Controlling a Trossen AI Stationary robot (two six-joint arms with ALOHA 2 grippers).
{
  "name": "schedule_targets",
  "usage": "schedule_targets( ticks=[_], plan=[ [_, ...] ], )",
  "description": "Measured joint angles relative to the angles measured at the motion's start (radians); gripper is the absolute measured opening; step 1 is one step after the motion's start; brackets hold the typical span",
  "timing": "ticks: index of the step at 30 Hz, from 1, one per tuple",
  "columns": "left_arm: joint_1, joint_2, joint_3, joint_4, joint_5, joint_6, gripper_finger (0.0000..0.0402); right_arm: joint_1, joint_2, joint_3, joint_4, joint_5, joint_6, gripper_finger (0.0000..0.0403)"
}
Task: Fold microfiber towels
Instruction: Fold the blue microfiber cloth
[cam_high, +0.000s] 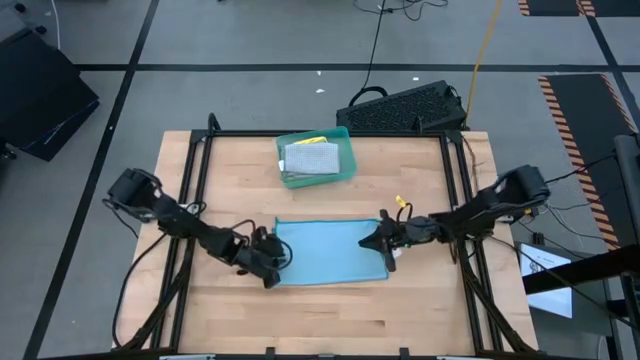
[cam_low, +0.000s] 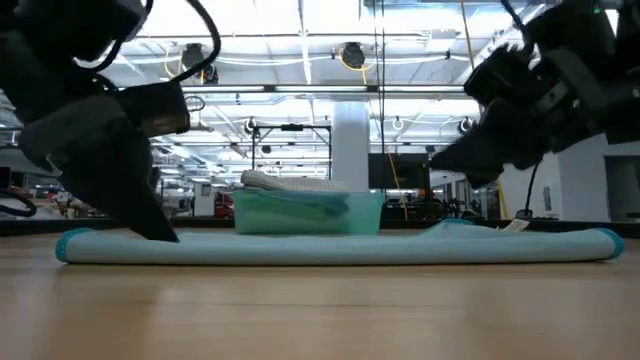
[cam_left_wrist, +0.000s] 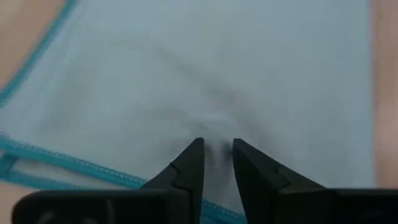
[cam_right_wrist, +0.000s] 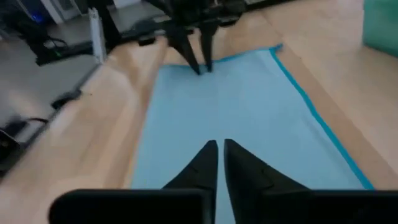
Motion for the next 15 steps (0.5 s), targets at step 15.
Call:
schedule_targets(
  ticks=[15],
  plan=[
    [0.000, -0.168, -0.004, -0.250, 0.066, 0.153, 0.0076, 0.020, 0.393, 0.149, 0.094, 0.043, -0.049, 0.0001]
  ],
)
